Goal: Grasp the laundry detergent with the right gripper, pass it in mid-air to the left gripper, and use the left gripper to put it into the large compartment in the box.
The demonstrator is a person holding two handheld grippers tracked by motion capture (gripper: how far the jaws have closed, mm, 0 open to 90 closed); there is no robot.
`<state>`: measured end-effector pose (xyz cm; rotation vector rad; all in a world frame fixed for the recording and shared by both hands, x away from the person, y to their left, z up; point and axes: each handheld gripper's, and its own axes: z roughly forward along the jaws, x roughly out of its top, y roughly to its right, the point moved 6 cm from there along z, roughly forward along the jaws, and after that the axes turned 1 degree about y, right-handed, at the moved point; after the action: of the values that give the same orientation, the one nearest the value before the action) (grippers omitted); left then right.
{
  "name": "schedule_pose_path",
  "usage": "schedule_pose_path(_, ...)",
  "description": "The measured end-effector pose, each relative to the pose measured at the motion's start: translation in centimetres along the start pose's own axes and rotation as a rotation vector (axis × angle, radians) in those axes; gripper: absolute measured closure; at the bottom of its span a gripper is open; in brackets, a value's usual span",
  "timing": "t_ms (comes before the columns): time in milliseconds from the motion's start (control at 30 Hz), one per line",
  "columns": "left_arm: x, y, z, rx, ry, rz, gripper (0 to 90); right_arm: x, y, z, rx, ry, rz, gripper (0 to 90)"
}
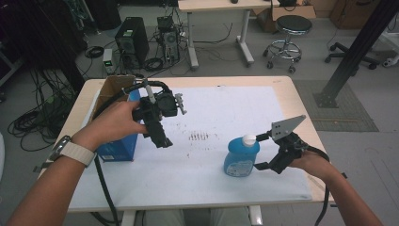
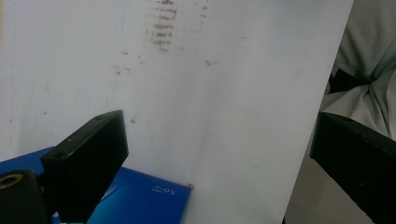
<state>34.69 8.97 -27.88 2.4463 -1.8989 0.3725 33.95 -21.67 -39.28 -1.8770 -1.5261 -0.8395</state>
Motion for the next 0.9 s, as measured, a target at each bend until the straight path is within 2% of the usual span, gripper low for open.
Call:
schedule_pose_path(500,0.2,0.0,0.2,-0.003,-0.006,0.002,4.8,-0.8,-0.2,1.2,0.013,0.041,0.021,4.1)
schedule_pose_path(900,0.1,0.1,0.1,-0.001,-0.006,-0.001,4.8,-0.4,-0.4,2.4,0.010,0.065,0.008,4.1)
